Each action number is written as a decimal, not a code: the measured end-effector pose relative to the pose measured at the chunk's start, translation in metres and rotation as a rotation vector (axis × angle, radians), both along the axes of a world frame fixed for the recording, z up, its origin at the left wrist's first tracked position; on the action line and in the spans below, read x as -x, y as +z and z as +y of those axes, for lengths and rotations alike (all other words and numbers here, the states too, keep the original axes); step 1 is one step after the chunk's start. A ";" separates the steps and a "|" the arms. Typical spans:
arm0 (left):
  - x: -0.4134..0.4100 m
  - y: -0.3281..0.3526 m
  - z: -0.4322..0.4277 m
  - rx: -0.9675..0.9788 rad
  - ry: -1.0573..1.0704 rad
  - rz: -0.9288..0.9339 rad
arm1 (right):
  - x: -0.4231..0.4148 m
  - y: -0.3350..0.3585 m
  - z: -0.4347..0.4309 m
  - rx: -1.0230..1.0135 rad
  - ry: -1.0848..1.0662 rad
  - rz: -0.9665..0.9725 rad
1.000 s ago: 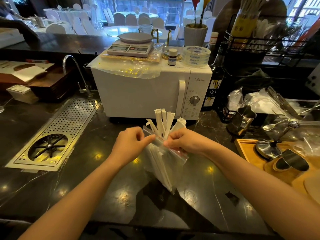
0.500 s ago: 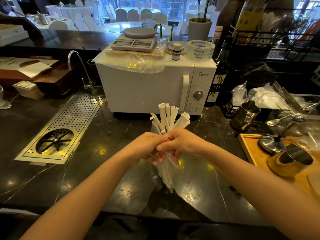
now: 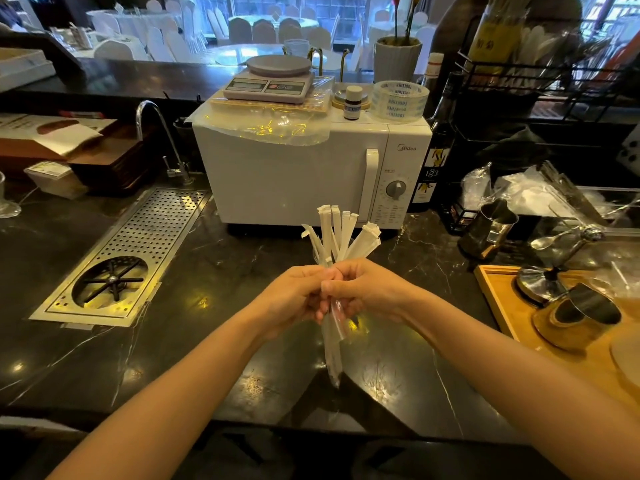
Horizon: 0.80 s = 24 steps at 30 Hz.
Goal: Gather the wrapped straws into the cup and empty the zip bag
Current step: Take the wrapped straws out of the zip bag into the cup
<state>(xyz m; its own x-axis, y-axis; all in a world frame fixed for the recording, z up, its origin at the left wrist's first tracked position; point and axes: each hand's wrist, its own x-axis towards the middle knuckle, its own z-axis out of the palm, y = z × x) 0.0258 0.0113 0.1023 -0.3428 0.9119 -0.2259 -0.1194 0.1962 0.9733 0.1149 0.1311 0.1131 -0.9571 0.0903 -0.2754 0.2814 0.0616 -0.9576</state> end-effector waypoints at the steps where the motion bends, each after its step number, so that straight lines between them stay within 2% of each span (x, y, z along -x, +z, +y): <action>1: 0.000 -0.001 0.000 -0.008 0.009 0.005 | 0.000 -0.002 0.000 0.034 -0.012 -0.003; 6: -0.002 -0.004 0.000 -0.030 0.081 0.017 | -0.001 -0.006 0.003 0.211 -0.063 -0.003; 14: -0.004 -0.001 0.002 0.047 -0.031 0.033 | -0.005 -0.004 -0.004 0.021 -0.039 -0.019; 24: -0.003 -0.005 0.004 -0.039 0.029 0.033 | -0.005 -0.012 -0.006 0.164 -0.125 0.024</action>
<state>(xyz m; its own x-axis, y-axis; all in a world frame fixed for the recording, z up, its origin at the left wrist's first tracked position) 0.0291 0.0156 0.0977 -0.3760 0.9093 -0.1785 -0.0925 0.1548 0.9836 0.1203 0.1248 0.1013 -0.9478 0.1650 -0.2730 0.2536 -0.1294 -0.9586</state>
